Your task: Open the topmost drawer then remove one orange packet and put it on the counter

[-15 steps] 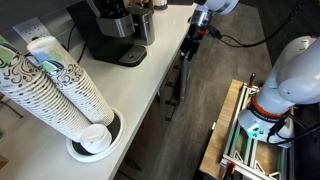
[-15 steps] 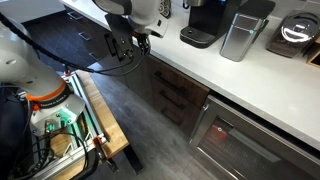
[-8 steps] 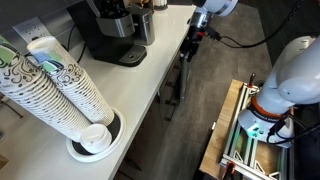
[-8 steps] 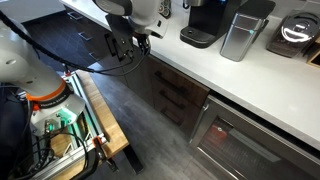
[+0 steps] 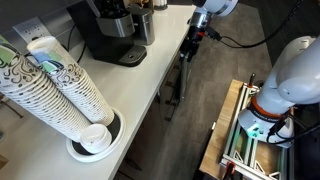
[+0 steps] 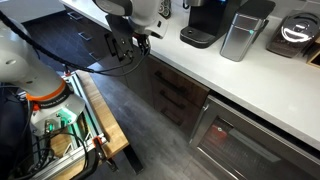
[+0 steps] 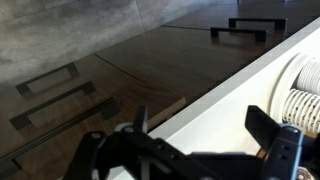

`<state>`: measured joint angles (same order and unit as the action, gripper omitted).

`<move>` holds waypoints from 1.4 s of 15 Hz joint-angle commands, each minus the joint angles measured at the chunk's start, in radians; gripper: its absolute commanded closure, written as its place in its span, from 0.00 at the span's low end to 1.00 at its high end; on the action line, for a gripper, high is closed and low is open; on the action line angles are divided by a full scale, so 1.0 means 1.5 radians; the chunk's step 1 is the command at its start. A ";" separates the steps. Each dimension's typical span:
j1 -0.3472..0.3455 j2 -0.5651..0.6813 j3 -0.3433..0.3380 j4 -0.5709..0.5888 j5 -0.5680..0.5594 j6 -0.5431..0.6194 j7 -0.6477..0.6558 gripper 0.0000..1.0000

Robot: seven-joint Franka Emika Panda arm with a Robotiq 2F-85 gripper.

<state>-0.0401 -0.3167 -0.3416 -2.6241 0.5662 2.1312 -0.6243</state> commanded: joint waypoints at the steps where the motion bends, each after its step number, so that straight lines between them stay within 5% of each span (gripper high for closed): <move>1: -0.012 0.082 0.000 0.018 0.037 -0.019 -0.003 0.00; 6: -0.030 0.214 0.024 0.015 0.203 0.137 0.009 0.00; 14: -0.083 0.397 0.093 0.092 0.550 0.190 -0.210 0.00; 21: -0.081 0.377 0.093 0.081 0.526 0.184 -0.189 0.00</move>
<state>-0.1484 0.2501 -0.2145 -2.5028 1.3607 2.4051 -0.9120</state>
